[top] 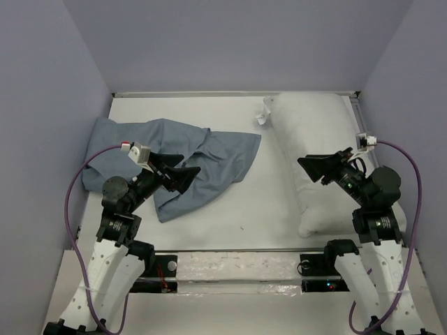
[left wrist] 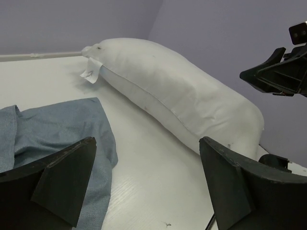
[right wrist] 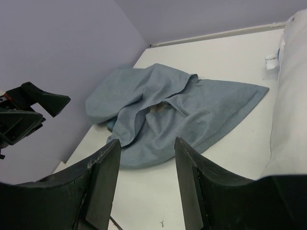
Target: Put the pillow into the pillowcase
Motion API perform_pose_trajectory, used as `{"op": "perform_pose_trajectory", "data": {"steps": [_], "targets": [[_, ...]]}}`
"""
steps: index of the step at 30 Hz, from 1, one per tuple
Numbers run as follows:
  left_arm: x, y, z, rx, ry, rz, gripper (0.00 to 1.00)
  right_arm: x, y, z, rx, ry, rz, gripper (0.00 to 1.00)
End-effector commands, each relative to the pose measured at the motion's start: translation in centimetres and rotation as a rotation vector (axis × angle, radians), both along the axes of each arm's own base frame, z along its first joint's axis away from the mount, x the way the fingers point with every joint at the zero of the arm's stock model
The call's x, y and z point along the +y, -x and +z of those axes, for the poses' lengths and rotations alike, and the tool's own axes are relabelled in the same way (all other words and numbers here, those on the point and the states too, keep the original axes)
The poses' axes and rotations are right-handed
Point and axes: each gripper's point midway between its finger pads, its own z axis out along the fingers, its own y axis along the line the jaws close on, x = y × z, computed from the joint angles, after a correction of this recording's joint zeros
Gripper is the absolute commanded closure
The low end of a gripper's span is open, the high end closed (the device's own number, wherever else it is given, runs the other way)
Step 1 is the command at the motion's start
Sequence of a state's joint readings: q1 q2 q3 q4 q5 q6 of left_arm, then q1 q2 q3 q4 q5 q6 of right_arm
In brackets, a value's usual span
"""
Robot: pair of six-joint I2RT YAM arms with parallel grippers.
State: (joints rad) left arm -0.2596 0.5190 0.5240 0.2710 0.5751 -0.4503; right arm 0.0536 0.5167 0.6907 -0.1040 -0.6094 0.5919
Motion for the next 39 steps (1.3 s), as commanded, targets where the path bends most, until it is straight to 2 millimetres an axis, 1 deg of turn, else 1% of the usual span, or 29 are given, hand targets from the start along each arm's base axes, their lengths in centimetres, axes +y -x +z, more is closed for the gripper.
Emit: {"op": "perform_pose_trajectory", "data": {"steps": [1, 3, 5, 6, 8, 9, 10, 11, 12, 13, 14, 15, 16, 17, 18, 19, 20, 21, 22, 23, 24, 26, 27, 29, 30, 33, 35, 38, 39], "targets": [[0.2, 0.3, 2.6, -0.081, 0.006, -0.007, 0.01, 0.3, 0.3, 1.2, -0.037, -0.001, 0.023, 0.45], [0.1, 0.2, 2.4, -0.076, 0.012, -0.007, 0.01, 0.4, -0.2, 0.8, -0.015, -0.004, 0.023, 0.46], [0.6, -0.6, 2.3, -0.055, 0.011, 0.036, 0.01, 0.5, -0.5, 0.6, -0.002, -0.011, 0.033, 0.47], [0.7, -0.9, 2.0, -0.041, 0.005, 0.046, 0.01, 0.6, -0.6, 0.9, -0.008, -0.021, 0.038, 0.48], [0.8, -1.8, 1.5, -0.012, 0.003, 0.067, 0.01, 0.8, -1.0, 0.1, 0.016, -0.033, 0.048, 0.49], [0.9, -2.7, 0.9, 0.024, -0.004, 0.091, 0.01, 0.9, -1.4, 0.2, 0.006, -0.041, 0.055, 0.5], [1.1, -3.3, 0.4, 0.05, -0.009, 0.109, 0.01, 0.9, -1.7, -0.1, 0.015, -0.042, 0.054, 0.5], [1.3, -4.0, 0.3, 0.06, -0.025, 0.134, 0.12, 0.9, -2.1, -0.9, 0.032, -0.044, 0.046, 0.5], [2.2, -5.9, -1.9, 0.152, -0.061, 0.218, 0.16, 0.9, -2.4, -1.1, 0.031, -0.044, 0.046, 0.5], [2.8, -6.8, -3.1, 0.195, -0.094, 0.264, 0.18, 1.1, -2.6, -1.6, 0.039, -0.042, 0.053, 0.5], [3.8, -7.9, -3.0, 0.198, -0.135, 0.328, 0.21, 1.2, -3.3, -3.0, 0.078, -0.04, 0.051, 0.49], [4.0, -8.6, -5.0, 0.27, -0.182, 0.344, 0.22, 1.8, -3.4, -3.5, 0.089, -0.036, 0.067, 0.49], [4.1, -9.0, -5.2, 0.277, -0.198, 0.356, 0.25, 2.2, -3.9, -4.4, 0.115, -0.031, 0.065, 0.49], [4.2, -9.3, -5.5, 0.29, -0.207, 0.368, 0.26, 2.8, -3.5, -4.6, 0.111, -0.023, 0.089, 0.49], [4.9, -9.8, -6.0, 0.304, -0.242, 0.425, 0.26, 3.2, -4.0, -5.2, 0.126, -0.016, 0.078, 0.48], [4.4, -10.1, -6.8, 0.323, -0.276, 0.431, 0.27, 4.6, -3.5, -5.6, 0.129, 0.002, 0.116, 0.48], [5.3, -11.0, -6.8, 0.323, -0.333, 0.513, 0.27, 5.0, -3.9, -6.1, 0.135, 0.017, 0.101, 0.48], [5.3, -11.3, -6.9, 0.325, -0.375, 0.547, 0.27, 5.8, -3.8, -6.3, 0.142, 0.021, 0.112, 0.48], [3.7, -11.3, -5.8, 0.294, -0.406, 0.537, 0.26, 7.3, -3.1, -6.3, 0.138, 0.033, 0.158, 0.47], [3.4, -11.6, -6.1, 0.292, -0.458, 0.557, 0.26, 7.8, -3.1, -6.4, 0.139, 0.037, 0.158, 0.47], [3.2, -12.0, -8.0, 0.306, -0.588, 0.595, 0.26, 8.5, -3.1, -6.6, 0.146, 0.042, 0.175, 0.47], [3.6, -12.7, -8.8, 0.305, -0.695, 0.647, 0.26, 9.7, -2.5, -6.8, 0.149, 0.047, 0.209, 0.47], [3.5, -12.8, -10.8, 0.34, -0.775, 0.631, 0.26, 10.0, -2.4, -6.7, 0.142, 0.049, 0.216, 0.47], [3.6, -12.6, -12.3, 0.359, -0.855, 0.619, 0.27, 10.5, -2.0, -6.9, 0.142, 0.054, 0.229, 0.47], [4.1, -12.5, -13.2, 0.373, -0.893, 0.631, 0.27, 10.7, -1.9, -7.0, 0.142, 0.056, 0.233, 0.47], [5.8, -12.3, -14.9, 0.393, -0.98, 0.691, 0.27, 10.8, -1.4, -6.8, 0.129, 0.056, 0.243, 0.47], [5.5, -12.6, -16.4, 0.416, -1.022, 0.667, 0.27, 10.8, -1.3, -6.6, 0.12, 0.057, 0.247, 0.47], [5.5, -13.2, -17.2, 0.428, -1.061, 0.68, 0.26, 10.9, -1.0, -6.5, 0.114, 0.057, 0.264, 0.47], [5.4, -13.8, -17.6, 0.43, -1.084, 0.687, 0.26, 11.2, -0.6, -6.4, 0.112, 0.057, 0.285, 0.46]]}}
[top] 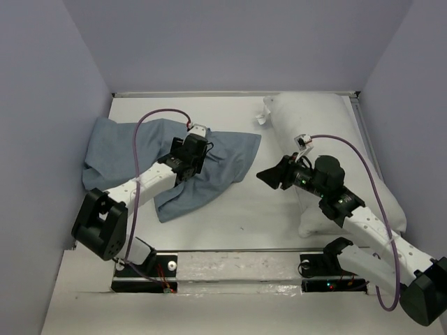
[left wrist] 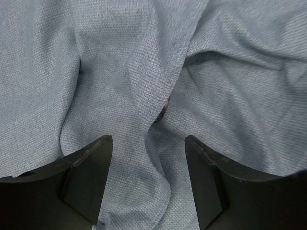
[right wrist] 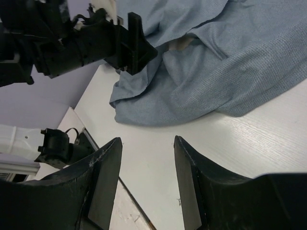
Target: Put the pillow into the pillowcase
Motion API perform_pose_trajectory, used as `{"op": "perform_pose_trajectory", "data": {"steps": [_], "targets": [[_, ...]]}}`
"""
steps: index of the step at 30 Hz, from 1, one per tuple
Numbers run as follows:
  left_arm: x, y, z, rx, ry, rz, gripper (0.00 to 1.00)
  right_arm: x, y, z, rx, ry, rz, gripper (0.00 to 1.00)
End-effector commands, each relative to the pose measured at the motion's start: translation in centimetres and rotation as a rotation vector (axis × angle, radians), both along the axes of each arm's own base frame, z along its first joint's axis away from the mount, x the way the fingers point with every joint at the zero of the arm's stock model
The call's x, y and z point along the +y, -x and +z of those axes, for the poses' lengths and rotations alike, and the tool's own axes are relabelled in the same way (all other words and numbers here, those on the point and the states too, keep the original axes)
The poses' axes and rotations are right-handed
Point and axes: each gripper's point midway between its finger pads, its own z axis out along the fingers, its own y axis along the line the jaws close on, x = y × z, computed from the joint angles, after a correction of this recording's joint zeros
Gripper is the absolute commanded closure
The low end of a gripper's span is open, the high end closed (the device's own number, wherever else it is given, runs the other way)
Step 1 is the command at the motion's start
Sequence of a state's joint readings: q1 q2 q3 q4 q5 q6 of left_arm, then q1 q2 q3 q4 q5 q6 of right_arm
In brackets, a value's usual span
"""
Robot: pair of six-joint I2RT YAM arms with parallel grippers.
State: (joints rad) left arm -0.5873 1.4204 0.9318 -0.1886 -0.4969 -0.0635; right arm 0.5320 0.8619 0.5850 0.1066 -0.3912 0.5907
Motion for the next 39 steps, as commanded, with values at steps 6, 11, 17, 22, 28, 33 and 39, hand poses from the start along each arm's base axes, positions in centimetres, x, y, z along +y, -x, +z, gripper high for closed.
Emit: {"op": "perform_pose_trajectory", "data": {"steps": [6, 11, 17, 22, 28, 33, 39], "targets": [[0.2, -3.5, -1.3, 0.008, -0.177, 0.024, 0.27, 0.8, 0.8, 3.3, -0.117, -0.048, 0.052, 0.46], [0.5, -5.8, -0.7, -0.045, -0.246, 0.08, 0.44, 0.8, 1.0, 3.3, -0.119, -0.047, 0.06, 0.45], [1.6, -7.3, 0.3, -0.101, -0.325, 0.136, 0.89, 1.1, 1.2, 2.9, -0.106, -0.038, 0.071, 0.44], [0.5, -7.5, 5.2, -0.221, -0.131, 0.146, 1.0, 1.2, 0.1, 2.5, -0.115, -0.003, 0.048, 0.41], [-2.4, -5.4, 11.5, -0.324, 0.208, 0.037, 1.0, 4.0, -2.0, -0.2, -0.068, 0.112, 0.082, 0.37], [-3.9, -3.1, 12.6, -0.31, 0.338, -0.061, 1.0, 6.0, -4.4, 0.0, -0.113, 0.201, 0.066, 0.3], [-4.2, -1.9, 12.1, -0.29, 0.366, -0.108, 1.0, 1.3, -12.3, 4.6, -0.232, 0.433, -0.22, 0.04]]}}
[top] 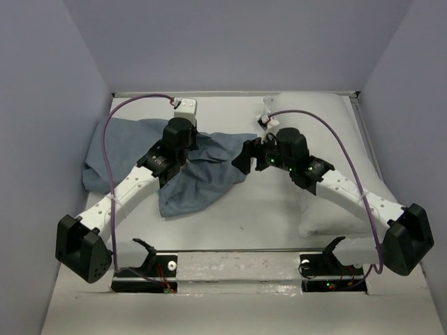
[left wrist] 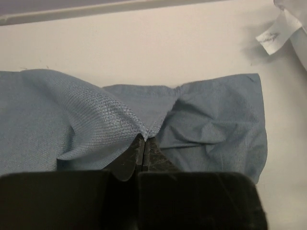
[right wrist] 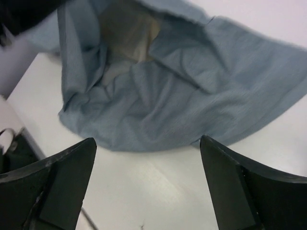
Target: Put the pillow into the pillowcase
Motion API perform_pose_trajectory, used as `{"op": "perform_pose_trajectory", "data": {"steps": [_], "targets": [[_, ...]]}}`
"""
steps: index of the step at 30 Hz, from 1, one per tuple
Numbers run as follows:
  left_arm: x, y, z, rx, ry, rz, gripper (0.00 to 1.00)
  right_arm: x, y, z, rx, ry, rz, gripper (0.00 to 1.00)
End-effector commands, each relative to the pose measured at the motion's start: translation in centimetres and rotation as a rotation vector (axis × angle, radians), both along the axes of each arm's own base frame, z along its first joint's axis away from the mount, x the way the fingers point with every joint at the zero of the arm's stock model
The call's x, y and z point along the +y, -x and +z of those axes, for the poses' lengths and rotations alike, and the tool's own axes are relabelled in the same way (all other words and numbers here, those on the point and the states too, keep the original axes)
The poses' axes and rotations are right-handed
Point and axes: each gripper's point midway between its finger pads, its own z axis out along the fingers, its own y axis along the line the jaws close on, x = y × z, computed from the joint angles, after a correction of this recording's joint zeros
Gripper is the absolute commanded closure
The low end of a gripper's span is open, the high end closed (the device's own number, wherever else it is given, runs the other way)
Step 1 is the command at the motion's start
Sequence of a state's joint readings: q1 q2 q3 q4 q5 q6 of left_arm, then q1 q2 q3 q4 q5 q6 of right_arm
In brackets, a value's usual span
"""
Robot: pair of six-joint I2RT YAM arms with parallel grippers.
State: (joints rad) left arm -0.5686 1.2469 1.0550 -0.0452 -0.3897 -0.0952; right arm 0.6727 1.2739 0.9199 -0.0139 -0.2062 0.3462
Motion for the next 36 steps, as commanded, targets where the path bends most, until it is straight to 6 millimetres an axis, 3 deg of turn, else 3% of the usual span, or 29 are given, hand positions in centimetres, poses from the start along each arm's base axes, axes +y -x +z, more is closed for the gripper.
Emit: {"op": "perform_pose_trajectory", "data": {"steps": [1, 2, 3, 4, 5, 6, 8, 11, 12, 14, 15, 16, 17, 18, 19, 20, 21, 23, 24, 25, 26, 27, 28, 30, 31, 33, 34, 35, 36], "targets": [[-1.2, 0.9, -1.2, 0.034, 0.04, -0.068, 1.0, -5.6, -8.3, 7.0, -0.231, 0.164, -0.287, 0.02], [-1.2, 0.9, -1.1, 0.032, 0.045, -0.071, 1.0, -7.2, -9.7, 7.7, -0.246, 0.186, -0.343, 0.0], [-1.3, 1.0, -1.0, 0.029, 0.05, -0.075, 1.0, -8.6, -11.5, 6.5, -0.219, 0.23, -0.38, 0.0], [-1.3, 1.2, -0.6, 0.02, 0.061, -0.08, 1.0, -10.0, -13.3, 8.0, -0.234, 0.226, -0.42, 0.0], [-1.4, 1.3, -0.5, 0.017, 0.065, -0.086, 1.0, -11.7, -14.8, 7.9, -0.216, 0.241, -0.459, 0.0], [-1.4, 1.5, -0.4, 0.014, 0.071, -0.095, 1.0, -15.0, -16.5, 6.9, -0.17, 0.28, -0.524, 0.0], [-1.3, 1.7, 0.0, 0.0, 0.081, -0.1, 1.0, -18.3, -19.4, 5.5, -0.117, 0.379, -0.599, 0.0], [-1.7, 1.9, 0.1, 0.0, 0.094, -0.117, 1.0, -21.6, -22.7, 3.0, -0.053, 0.537, -0.684, 0.0], [-1.8, 1.9, 0.0, 0.004, 0.094, -0.123, 1.0, -22.3, -23.9, 0.3, 0.001, 0.581, -0.694, 0.0], [-2.2, 2.0, 0.0, 0.007, 0.107, -0.14, 1.0, -23.9, -25.1, -1.0, 0.042, 0.63, -0.734, 0.0], [-2.4, 2.1, -0.1, 0.011, 0.113, -0.153, 1.0, -25.5, -25.9, -0.5, 0.049, 0.644, -0.78, 0.0], [-2.4, 2.2, -0.1, 0.01, 0.115, -0.156, 1.0, -26.0, -26.7, -3.4, 0.104, 0.68, -0.776, 0.0], [-2.4, 2.2, -0.1, 0.011, 0.116, -0.157, 1.0, -26.1, -27.2, -4.5, 0.127, 0.7, -0.772, 0.0], [-2.5, 2.3, -0.1, 0.011, 0.118, -0.162, 1.0, -26.9, -27.8, -4.1, 0.14, 0.716, -0.791, 0.0], [-2.6, 2.3, 0.1, 0.008, 0.122, -0.168, 1.0, -26.6, -28.2, -5.3, 0.168, 0.725, -0.772, 0.0], [-2.6, 2.3, 0.1, 0.006, 0.123, -0.168, 1.0, -26.3, -27.9, -9.3, 0.254, 0.784, -0.698, 0.0], [-2.7, 2.4, 0.2, 0.006, 0.128, -0.175, 1.0, -25.6, -28.7, -9.2, 0.249, 0.756, -0.671, 0.01], [-2.7, 2.5, 0.1, 0.006, 0.129, -0.174, 1.0, -24.4, -28.4, -11.5, 0.305, 0.726, -0.611, 0.27], [-2.6, 2.5, 0.1, 0.005, 0.129, -0.173, 1.0, -22.9, -28.1, -12.5, 0.337, 0.656, -0.573, 0.75], [-2.6, 2.5, 0.0, 0.007, 0.129, -0.172, 1.0, -22.5, -28.1, -12.5, 0.335, 0.626, -0.569, 0.96], [-2.6, 2.5, 0.0, 0.008, 0.13, -0.17, 1.0, -22.1, -28.0, -12.2, 0.329, 0.599, -0.562, 1.0], [-2.7, 2.5, -0.1, 0.012, 0.131, -0.171, 1.0, -21.2, -28.8, -8.5, 0.234, 0.517, -0.563, 1.0], [-2.7, 2.4, -0.1, 0.013, 0.133, -0.17, 1.0, -21.0, -27.8, -8.8, 0.234, 0.503, -0.553, 1.0], [-2.9, 2.4, 0.0, 0.014, 0.141, -0.177, 1.0, -20.2, -28.1, -3.7, 0.074, 0.399, -0.56, 1.0], [-3.1, 2.3, -0.2, 0.022, 0.147, -0.18, 1.0, -19.2, -25.3, 0.1, 0.002, 0.325, -0.505, 1.0], [-3.4, 2.2, 0.0, 0.024, 0.16, -0.186, 1.0, -18.2, -23.2, 5.6, -0.164, 0.227, -0.456, 1.0], [-3.7, 1.9, 0.5, 0.007, 0.177, -0.195, 1.0, -16.0, -19.6, 10.9, -0.284, 0.153, -0.366, 1.0], [-3.8, 1.7, 0.8, 0.003, 0.201, -0.196, 1.0, -15.1, -17.4, 9.8, -0.272, 0.137, -0.313, 1.0], [-3.8, 1.4, 0.8, 0.008, 0.214, -0.197, 1.0, -12.9, -14.8, 10.6, -0.281, 0.089, -0.214, 1.0]]}}
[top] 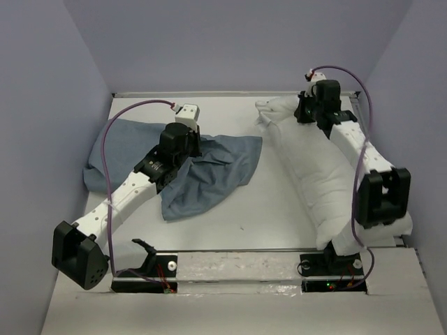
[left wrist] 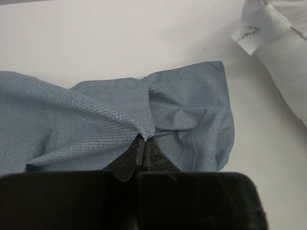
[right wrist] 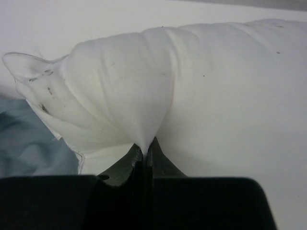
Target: Put the pillow into the pillowcase
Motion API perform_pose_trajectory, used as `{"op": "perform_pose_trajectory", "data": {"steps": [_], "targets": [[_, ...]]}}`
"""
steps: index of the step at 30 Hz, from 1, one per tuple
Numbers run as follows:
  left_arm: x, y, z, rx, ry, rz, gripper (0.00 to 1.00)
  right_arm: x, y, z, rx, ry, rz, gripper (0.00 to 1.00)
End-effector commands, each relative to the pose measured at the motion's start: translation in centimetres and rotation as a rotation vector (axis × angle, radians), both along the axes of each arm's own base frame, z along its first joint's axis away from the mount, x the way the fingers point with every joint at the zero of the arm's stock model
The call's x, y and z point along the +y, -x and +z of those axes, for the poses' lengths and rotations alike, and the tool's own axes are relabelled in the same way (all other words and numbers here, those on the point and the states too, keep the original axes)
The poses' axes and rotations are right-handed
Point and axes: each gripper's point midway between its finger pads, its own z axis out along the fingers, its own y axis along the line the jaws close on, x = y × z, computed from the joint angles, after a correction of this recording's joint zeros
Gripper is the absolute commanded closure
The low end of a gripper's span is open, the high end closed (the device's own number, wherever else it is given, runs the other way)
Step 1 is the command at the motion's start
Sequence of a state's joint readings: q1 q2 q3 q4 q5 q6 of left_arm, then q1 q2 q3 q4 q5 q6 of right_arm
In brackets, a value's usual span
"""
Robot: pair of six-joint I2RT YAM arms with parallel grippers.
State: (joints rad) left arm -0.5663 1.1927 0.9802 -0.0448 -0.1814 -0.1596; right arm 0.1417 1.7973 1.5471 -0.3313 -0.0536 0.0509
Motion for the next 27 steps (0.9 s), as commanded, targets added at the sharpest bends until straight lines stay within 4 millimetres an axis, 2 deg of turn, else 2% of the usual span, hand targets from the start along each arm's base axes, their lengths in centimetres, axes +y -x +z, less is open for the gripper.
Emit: {"op": "perform_pose_trajectory", "data": {"steps": [1, 2, 3, 4, 5, 6, 7, 9, 10, 11, 14, 17, 19, 23, 24, 25, 27], "targets": [[-1.1, -1.2, 2.8, -0.054, 0.125, -0.024, 1.0, 9.0, 9.7, 12.8, -0.313, -0.257, 0.412, 1.0], [-1.0, -1.5, 2.9, -0.05, 0.141, -0.021, 1.0, 10.0, 11.7, 13.1, -0.32, -0.293, 0.46, 1.0], [-0.8, -1.9, 3.4, -0.048, 0.176, -0.02, 1.0, 10.7, 14.7, 12.9, -0.35, -0.329, 0.515, 1.0], [-0.7, -2.2, 3.3, -0.039, 0.19, -0.021, 1.0, 12.4, 18.3, 14.2, -0.374, -0.396, 0.615, 1.0], [-0.6, -2.4, 3.4, -0.039, 0.202, -0.02, 1.0, 13.2, 20.0, 14.0, -0.379, -0.429, 0.669, 1.0], [-0.1, -2.7, 3.6, -0.042, 0.223, -0.008, 1.0, 14.4, 22.2, 12.3, -0.359, -0.472, 0.76, 1.0], [0.2, -3.0, 3.6, -0.046, 0.233, 0.002, 1.0, 15.5, 24.2, 12.1, -0.347, -0.508, 0.822, 1.0], [0.1, -3.2, 3.4, -0.033, 0.266, -0.015, 1.0, 16.4, 27.2, 12.4, -0.362, -0.53, 0.91, 1.0], [1.0, -3.7, 3.3, -0.033, 0.275, 0.004, 1.0, 16.9, 28.5, 11.3, -0.337, -0.536, 0.951, 1.0], [1.1, -3.9, 3.5, -0.036, 0.284, 0.002, 1.0, 17.5, 29.8, 11.2, -0.328, -0.538, 0.989, 1.0], [2.0, -4.5, 3.7, -0.044, 0.292, 0.024, 1.0, 17.2, 31.5, 10.7, -0.344, -0.531, 1.009, 1.0], [2.2, -4.7, 4.5, -0.064, 0.304, 0.026, 1.0, 16.9, 32.2, 9.8, -0.336, -0.526, 1.019, 1.0], [2.0, -4.5, 4.9, -0.073, 0.314, 0.011, 1.0, 17.5, 32.9, 9.4, -0.308, -0.536, 1.062, 1.0], [1.0, -3.8, 5.9, -0.078, 0.349, -0.04, 1.0, 19.2, 31.7, 7.9, -0.229, -0.521, 1.061, 1.0], [1.0, -3.9, 5.9, -0.081, 0.349, -0.041, 1.0, 19.8, 32.3, 6.6, -0.171, -0.521, 1.095, 1.0], [1.0, -3.9, 6.2, -0.089, 0.345, -0.045, 1.0, 21.3, 34.0, 7.4, -0.18, -0.508, 1.198, 1.0], [1.1, -4.3, 6.4, -0.093, 0.331, -0.04, 1.0, 22.8, 35.2, 6.2, -0.147, -0.465, 1.242, 1.0]]}}
